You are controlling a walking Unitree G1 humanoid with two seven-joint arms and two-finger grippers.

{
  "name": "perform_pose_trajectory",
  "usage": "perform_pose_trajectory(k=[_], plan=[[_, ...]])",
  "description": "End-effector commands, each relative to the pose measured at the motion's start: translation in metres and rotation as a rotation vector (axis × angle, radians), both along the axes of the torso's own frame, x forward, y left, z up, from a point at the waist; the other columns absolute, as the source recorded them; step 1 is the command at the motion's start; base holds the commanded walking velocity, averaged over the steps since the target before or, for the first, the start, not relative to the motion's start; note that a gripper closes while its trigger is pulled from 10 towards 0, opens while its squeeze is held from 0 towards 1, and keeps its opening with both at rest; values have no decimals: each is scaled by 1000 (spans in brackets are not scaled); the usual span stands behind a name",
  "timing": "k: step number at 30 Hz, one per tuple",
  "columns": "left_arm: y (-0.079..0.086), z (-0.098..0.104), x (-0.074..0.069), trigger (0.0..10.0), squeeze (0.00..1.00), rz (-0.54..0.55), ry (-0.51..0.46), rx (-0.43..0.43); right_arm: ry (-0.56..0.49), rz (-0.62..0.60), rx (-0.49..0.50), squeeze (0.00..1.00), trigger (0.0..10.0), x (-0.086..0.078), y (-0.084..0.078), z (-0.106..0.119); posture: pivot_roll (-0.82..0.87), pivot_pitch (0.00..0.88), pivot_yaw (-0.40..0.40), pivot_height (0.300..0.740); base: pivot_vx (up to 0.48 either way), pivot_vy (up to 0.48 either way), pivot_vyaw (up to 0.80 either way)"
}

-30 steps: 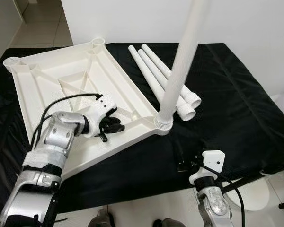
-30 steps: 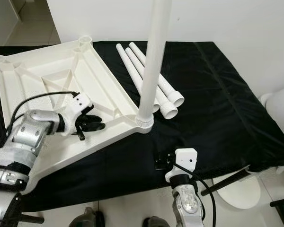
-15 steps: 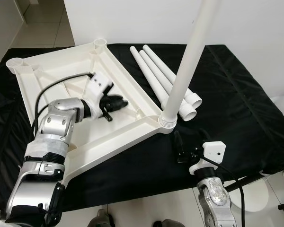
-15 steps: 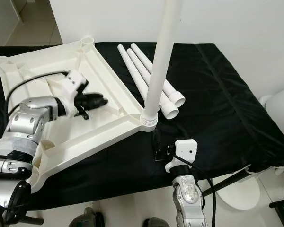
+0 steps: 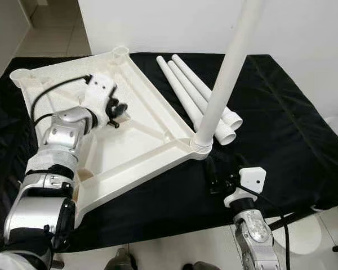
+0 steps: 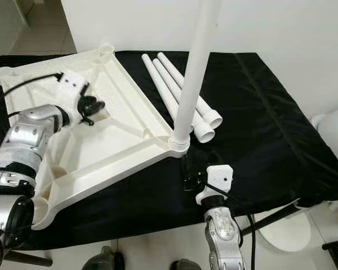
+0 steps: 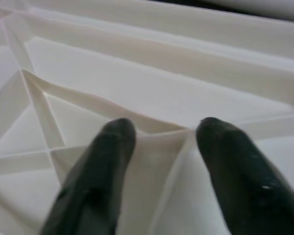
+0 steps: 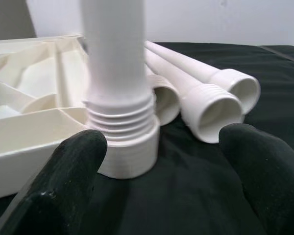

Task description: Building children table

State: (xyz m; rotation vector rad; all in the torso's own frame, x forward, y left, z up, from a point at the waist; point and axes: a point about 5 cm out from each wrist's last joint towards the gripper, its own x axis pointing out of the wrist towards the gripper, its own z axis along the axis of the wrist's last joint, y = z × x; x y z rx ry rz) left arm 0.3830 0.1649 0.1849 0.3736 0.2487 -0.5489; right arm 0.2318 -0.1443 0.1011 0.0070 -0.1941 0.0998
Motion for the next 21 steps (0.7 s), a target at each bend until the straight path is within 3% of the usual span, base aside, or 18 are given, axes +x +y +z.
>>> perform_pose_trajectory(k=[1,5,6,10,11,17,21], plan=[[0,-6,0,10000,1000,42,-9,41,8,-4,-7,0,10000,-1,0,-3,-19,14,0,740,0,0,0],[-5,-9,0,10000,996,-9,14,69,12,-18,-6,0,10000,-3,-3,-5,-22,19,4,740,0,0,0],[-5,-9,1,10000,525,-16,19,79,13,-23,-4,0,10000,-3,-4,-5,-22,23,7,740,0,0,0],[-5,-10,2,10000,525,-12,17,86,14,-26,-4,0,10000,-4,-4,-5,-22,23,7,740,0,0,0],[-3,-12,3,10000,0,7,21,110,13,-28,-4,0,10000,-4,-4,-5,-22,25,10,740,0,0,0],[-2,-20,5,10000,0,48,49,142,11,-31,-2,0,10000,-2,-3,-4,-24,31,13,740,0,0,0],[-2,-27,9,10000,0,146,96,128,9,-34,-2,0,10000,-1,-4,-4,-22,34,9,740,0,0,0]])
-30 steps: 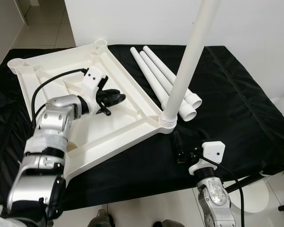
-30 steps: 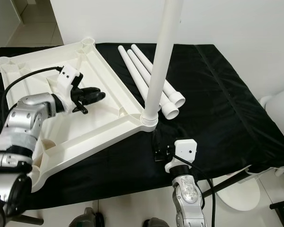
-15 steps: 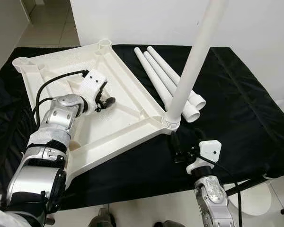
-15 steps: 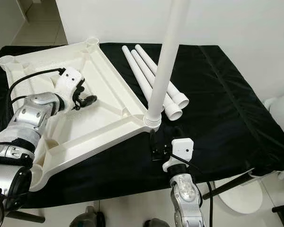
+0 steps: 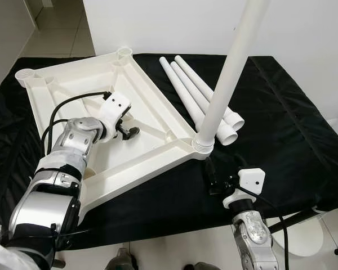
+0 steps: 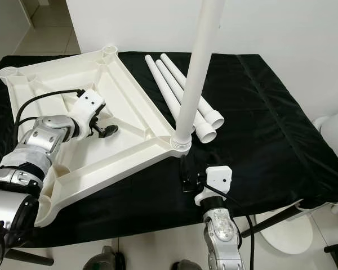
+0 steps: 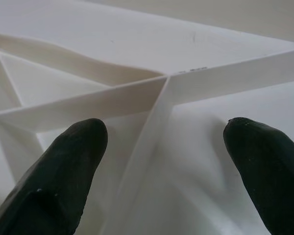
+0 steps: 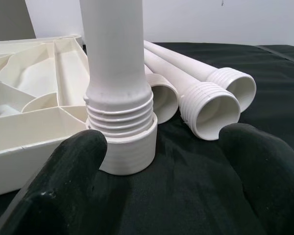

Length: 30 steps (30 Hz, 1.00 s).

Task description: Building children table

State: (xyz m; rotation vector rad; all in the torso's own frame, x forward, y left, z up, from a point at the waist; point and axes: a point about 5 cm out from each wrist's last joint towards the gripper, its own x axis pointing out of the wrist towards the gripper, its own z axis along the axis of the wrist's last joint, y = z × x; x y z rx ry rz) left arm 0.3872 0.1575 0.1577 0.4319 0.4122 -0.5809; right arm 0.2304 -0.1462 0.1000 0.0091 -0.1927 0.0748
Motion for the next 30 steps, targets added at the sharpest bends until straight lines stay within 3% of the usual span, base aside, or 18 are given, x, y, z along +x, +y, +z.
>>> perform_pose_trajectory(k=[1,9,10,12,13,14,30], plan=[[6,-2,6,10000,0,182,-44,40,7,-9,-7,0,10000,0,-2,-3,-22,34,9,740,0,0,0],[-1,-4,9,10000,0,236,-26,26,8,-11,-7,0,10000,0,-1,-3,-22,34,9,740,0,0,0],[-2,-3,10,9255,0,246,-33,28,9,-12,-6,0,10000,0,-1,-3,-28,39,10,740,0,0,0],[-3,-2,10,9255,0,251,-38,32,9,-12,-6,0,10000,0,-1,-3,-28,39,10,740,0,0,0],[-2,-2,11,6941,0,260,-42,34,9,-13,-5,0,10000,-1,-1,-3,-28,39,10,740,0,0,0],[-2,-2,12,0,0,273,-46,30,11,-15,-5,0,10000,-1,0,-3,-31,41,14,740,0,0,0],[5,2,14,0,0,274,-78,95,13,-19,-2,0,10000,-2,0,-4,-27,43,13,740,0,0,0]])
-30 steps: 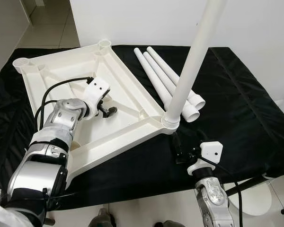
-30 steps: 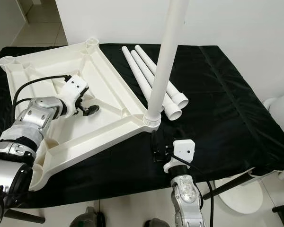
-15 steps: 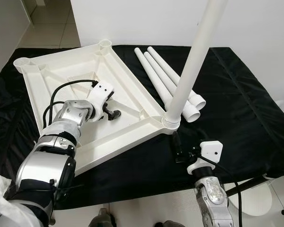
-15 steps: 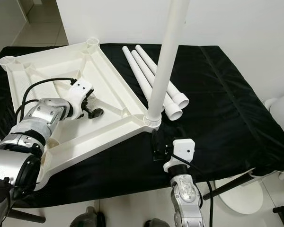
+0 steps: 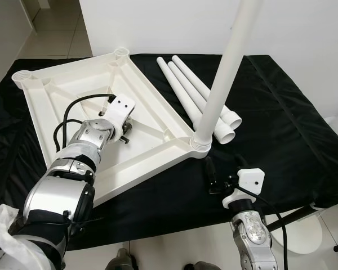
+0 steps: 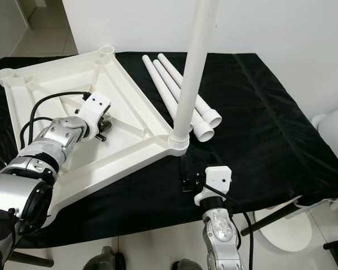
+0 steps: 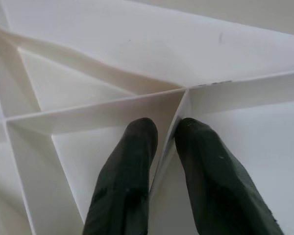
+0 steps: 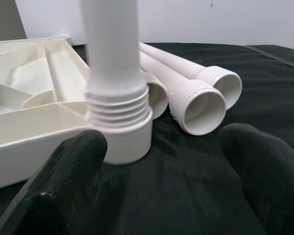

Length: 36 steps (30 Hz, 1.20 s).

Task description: Building children table

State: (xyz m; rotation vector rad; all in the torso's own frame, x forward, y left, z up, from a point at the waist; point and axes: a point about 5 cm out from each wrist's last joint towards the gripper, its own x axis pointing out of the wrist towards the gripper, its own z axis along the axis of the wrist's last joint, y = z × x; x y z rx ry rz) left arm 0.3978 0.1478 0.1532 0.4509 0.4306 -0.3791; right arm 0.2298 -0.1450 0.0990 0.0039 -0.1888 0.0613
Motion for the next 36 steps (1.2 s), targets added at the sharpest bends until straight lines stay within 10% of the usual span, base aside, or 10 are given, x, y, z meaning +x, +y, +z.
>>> perform_pose_trajectory(k=[1,13,14,15,20,21,22,23,36], plan=[[16,9,3,0,0,84,-44,44,9,-4,2,0,10000,-1,-1,-3,-26,45,11,740,0,0,0],[20,16,5,0,0,87,-62,78,11,-7,3,0,10000,0,0,-4,-22,46,13,740,0,0,0],[18,15,5,1843,0,64,-57,88,11,-6,3,0,10000,0,0,-4,-20,46,12,740,0,0,0],[17,14,5,8941,0,46,-54,103,11,-6,3,0,10000,0,1,-4,-20,46,12,740,0,0,0],[13,12,3,10000,0,-20,-55,142,10,-3,2,0,10000,1,1,-4,-22,44,16,740,0,0,0],[11,12,3,10000,541,-40,-54,143,10,-3,3,0,10000,1,1,-4,-22,45,15,740,0,0,0],[11,12,3,10000,541,-40,-54,143,10,-3,3,0,10000,1,1,-4,-22,45,15,740,0,0,0],[10,12,3,10000,1000,-44,-51,120,10,-3,4,0,10000,0,2,-4,-23,45,17,740,0,0,0],[-9,25,-2,10000,1000,-260,-74,29,8,-9,1,0,10000,-2,1,-4,-28,44,15,740,0,0,0]])
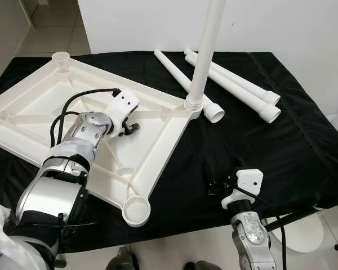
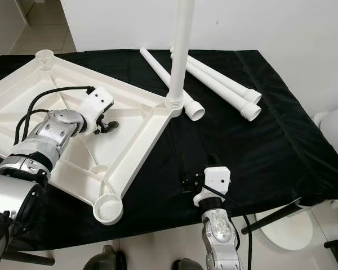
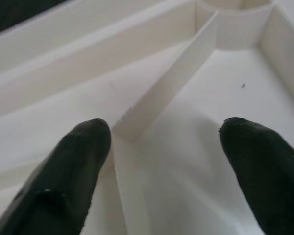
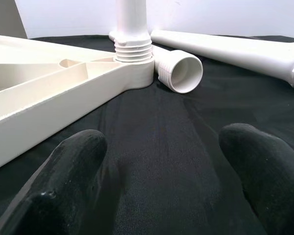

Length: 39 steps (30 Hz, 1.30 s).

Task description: Building children table

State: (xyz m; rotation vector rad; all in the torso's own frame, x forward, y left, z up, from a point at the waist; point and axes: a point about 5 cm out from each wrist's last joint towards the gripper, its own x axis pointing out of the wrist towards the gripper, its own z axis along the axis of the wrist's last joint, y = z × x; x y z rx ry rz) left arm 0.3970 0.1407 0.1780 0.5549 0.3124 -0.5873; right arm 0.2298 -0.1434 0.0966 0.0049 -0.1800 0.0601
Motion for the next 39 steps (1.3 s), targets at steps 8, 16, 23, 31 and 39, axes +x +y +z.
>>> perform_pose_trajectory(k=[8,16,23,31,39], plan=[[21,25,5,10000,0,26,-113,-52,-12,-15,-3,0,10000,1,-4,1,-24,42,10,740,0,0,0],[53,38,-9,10000,0,-164,-168,-162,-8,-19,-11,0,10000,1,-8,0,-20,46,7,740,0,0,0],[59,29,-27,10000,0,-374,-110,-104,-7,-17,-16,0,10000,0,-10,0,-13,50,-1,740,0,0,0],[52,19,-45,10000,0,-568,-58,-129,-4,-9,-23,0,10000,0,-10,0,-9,53,-6,740,0,0,0],[71,-8,-81,10000,0,-795,94,-60,-3,-6,-32,0,10000,1,-12,-1,0,52,-7,740,0,0,0]])
